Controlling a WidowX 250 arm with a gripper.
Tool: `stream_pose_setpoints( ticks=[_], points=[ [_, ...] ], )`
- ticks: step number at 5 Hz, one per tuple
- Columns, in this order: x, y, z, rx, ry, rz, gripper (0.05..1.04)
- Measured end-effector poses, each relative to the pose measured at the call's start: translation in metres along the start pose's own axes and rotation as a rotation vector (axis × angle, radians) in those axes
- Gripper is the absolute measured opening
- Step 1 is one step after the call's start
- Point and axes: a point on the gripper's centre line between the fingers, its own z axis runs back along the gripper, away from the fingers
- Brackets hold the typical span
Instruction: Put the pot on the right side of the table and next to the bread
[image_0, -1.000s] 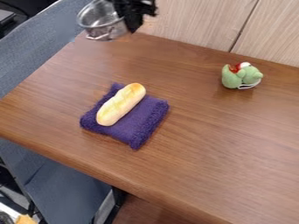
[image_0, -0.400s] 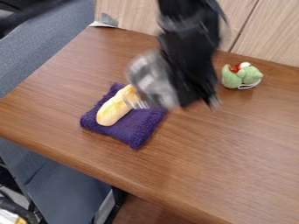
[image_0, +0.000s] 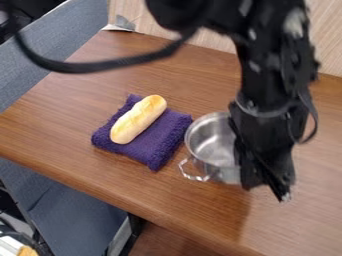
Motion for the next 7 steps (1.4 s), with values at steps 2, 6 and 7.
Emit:
stream_pose_setpoints(
  ticks=[2,6,7],
  points=[
    [0.006,0.004,-0.034,0.016,0.042,-0.036,0.082],
    [0.005,0.01,-0.045,0.022,0.059,-0.035,0.905],
    [0.008,0.009,-0.025,0.024,0.019,-0.036,1.01]
  ],
)
